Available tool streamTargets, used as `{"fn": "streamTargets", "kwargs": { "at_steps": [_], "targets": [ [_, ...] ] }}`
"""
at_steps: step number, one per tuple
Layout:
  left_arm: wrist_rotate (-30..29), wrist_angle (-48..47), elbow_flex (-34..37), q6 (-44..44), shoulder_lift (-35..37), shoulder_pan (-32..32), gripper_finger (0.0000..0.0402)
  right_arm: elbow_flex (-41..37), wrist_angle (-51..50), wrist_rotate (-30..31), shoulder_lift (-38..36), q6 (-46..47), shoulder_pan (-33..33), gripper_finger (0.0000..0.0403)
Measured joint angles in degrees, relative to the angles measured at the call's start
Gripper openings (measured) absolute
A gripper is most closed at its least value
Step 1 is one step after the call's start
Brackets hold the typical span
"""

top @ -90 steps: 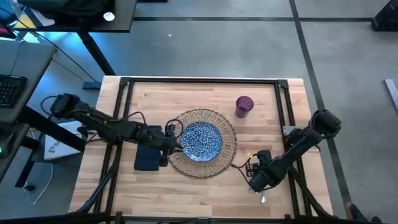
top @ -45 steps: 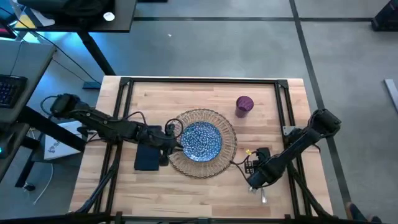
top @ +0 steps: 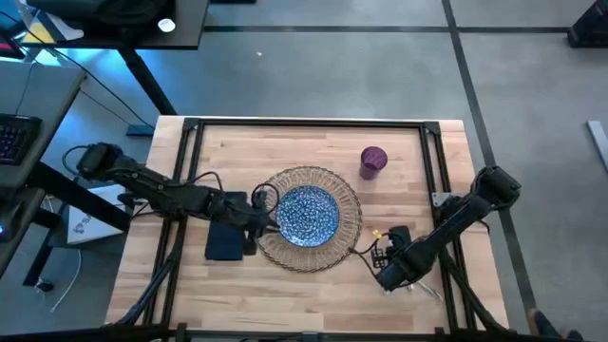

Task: Set table place
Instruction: Put the silver fork on top of the blue table napkin

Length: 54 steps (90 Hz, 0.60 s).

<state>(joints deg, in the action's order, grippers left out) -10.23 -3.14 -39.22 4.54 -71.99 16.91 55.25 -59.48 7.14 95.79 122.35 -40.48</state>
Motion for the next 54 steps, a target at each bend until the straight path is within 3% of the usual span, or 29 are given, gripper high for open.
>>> {"fn": "streamTargets", "kwargs": {
  "at_steps": [15,35,54],
  "targets": [
    [-0.69,0.01,0.00,0.02,0.00,0.00,0.0039,0.95,-1.33,0.67,0.00,-2.82,0.57,0.0004],
    [-0.60,-0.02,0.00,0.44,0.00,0.04,0.0039,0.93,-1.88,0.88,0.00,-4.98,0.75,0.0007],
    [-0.52,-0.04,0.00,0.44,0.00,0.04,0.0039,0.93,-1.07,0.92,0.00,-7.12,0.75,0.0062]
  ]
}}
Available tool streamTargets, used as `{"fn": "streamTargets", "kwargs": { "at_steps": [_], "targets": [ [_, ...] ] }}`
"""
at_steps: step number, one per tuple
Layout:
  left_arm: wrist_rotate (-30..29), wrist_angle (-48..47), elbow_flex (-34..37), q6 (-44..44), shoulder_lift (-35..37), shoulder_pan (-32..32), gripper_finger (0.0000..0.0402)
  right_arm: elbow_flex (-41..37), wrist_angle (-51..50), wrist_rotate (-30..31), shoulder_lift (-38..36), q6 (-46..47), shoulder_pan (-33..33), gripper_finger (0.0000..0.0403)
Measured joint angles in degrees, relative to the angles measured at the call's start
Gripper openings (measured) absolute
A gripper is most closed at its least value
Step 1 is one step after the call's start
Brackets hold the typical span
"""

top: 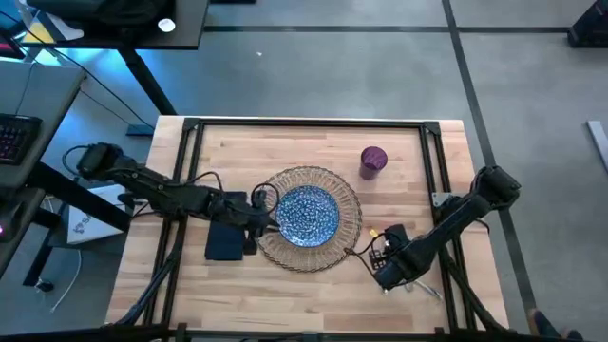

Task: Set table place
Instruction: Put the silver fork on top of the blue table napkin

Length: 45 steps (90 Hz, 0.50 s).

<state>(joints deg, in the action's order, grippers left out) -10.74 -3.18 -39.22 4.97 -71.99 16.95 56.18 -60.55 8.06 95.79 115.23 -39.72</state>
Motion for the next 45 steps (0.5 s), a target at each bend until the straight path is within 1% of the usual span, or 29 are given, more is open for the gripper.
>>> {"fn": "streamTargets", "kwargs": {
  "at_steps": [5,17,26,35,45],
  "targets": [
    [0.02,0.02,0.00,0.00,0.00,0.00,0.0039,0.00,0.00,0.05,0.00,-0.86,0.00,0.0090],
    [0.04,0.02,0.00,-0.02,0.00,-0.02,0.0039,-0.01,-0.45,3.54,0.00,-4.03,0.02,0.0160],
    [-0.07,0.05,0.00,-0.02,0.00,-0.02,0.0039,-1.34,-0.63,4.99,0.23,-4.74,1.09,0.0198],
    [-0.09,0.06,0.00,0.00,0.00,-0.02,0.0039,-4.11,3.90,3.99,0.26,-6.41,2.72,0.0209],
    [0.09,-0.04,0.00,0.37,0.00,0.07,0.0039,-6.18,7.34,3.67,0.26,-7.25,3.90,0.0198]
  ]
}}
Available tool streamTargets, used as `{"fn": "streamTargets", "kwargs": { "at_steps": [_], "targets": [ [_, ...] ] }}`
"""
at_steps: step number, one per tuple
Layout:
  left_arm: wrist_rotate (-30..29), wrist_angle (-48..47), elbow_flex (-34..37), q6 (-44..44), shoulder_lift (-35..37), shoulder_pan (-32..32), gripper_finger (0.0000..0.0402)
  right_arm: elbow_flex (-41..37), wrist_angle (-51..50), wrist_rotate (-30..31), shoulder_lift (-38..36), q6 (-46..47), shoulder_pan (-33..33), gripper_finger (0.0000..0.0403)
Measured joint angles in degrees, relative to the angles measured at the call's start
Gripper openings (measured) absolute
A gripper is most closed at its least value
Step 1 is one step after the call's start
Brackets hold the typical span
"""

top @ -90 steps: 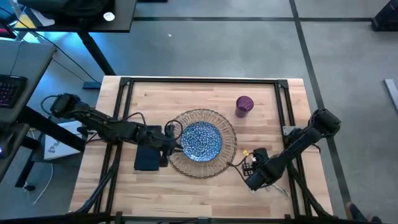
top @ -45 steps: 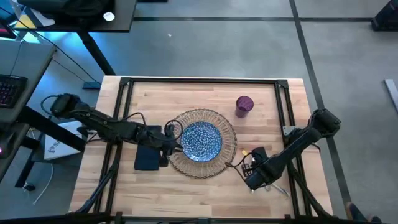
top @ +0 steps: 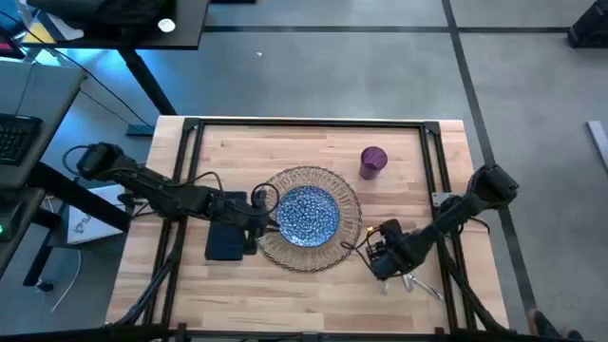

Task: Set table place
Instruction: Put the silver fork on top of the blue table napkin

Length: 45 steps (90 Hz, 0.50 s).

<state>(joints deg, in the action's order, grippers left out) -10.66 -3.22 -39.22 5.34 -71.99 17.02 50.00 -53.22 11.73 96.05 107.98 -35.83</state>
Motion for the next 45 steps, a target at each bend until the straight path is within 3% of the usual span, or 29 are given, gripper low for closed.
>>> {"fn": "streamTargets", "kwargs": {
  "at_steps": [31,45],
  "targets": [
    [-0.39,-0.38,0.00,-0.02,-0.02,0.26,0.0039,-0.12,0.07,-0.29,-0.07,-0.45,1.48,0.0091],
    [-0.42,-0.35,0.00,-0.02,-0.02,0.26,0.0039,-0.12,-0.05,-0.64,-0.07,-0.47,1.48,0.0078]
  ]
}}
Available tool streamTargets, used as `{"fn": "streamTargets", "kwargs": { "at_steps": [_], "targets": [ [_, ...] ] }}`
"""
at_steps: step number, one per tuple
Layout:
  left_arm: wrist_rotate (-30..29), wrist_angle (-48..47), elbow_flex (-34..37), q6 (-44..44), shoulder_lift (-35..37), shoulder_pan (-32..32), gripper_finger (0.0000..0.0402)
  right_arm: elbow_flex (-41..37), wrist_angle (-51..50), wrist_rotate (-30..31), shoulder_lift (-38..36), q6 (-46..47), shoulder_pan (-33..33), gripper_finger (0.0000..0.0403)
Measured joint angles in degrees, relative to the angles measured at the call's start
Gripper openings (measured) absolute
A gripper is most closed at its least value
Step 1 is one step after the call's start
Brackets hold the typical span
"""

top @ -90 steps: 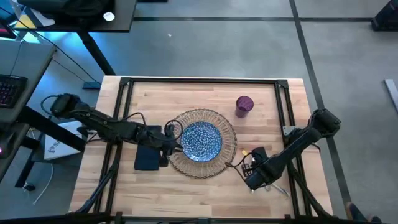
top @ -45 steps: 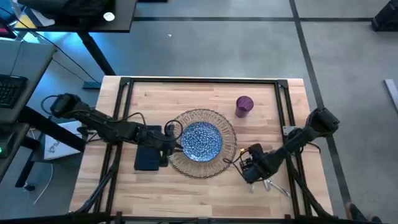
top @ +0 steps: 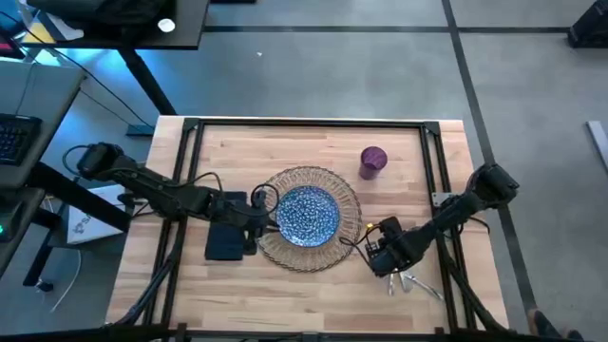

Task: Set table place
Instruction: Put the silver fork on top of the blue table napkin

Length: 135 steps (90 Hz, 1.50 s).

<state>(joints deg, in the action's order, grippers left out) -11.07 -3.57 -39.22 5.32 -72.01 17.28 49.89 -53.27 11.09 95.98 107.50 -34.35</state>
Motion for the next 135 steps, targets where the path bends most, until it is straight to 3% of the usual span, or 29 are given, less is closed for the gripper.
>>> {"fn": "streamTargets", "kwargs": {
  "at_steps": [52,83,113,135],
  "targets": [
    [-0.04,0.87,0.00,-0.37,0.00,0.00,0.0039,7.18,-3.84,0.22,0.08,-7.72,2.52,0.0085],
    [-0.23,-0.66,0.00,1.24,0.01,3.39,0.0039,16.85,-3.20,10.59,0.07,-21.02,8.59,0.0085],
    [-6.24,-14.08,0.07,16.18,0.02,12.84,0.0039,17.59,21.00,15.79,0.07,-41.15,17.14,0.0084],
    [-20.32,-12.26,0.07,21.21,0.83,23.43,0.0039,17.62,42.39,13.33,1.75,-55.45,22.10,0.0084]
  ]
}}
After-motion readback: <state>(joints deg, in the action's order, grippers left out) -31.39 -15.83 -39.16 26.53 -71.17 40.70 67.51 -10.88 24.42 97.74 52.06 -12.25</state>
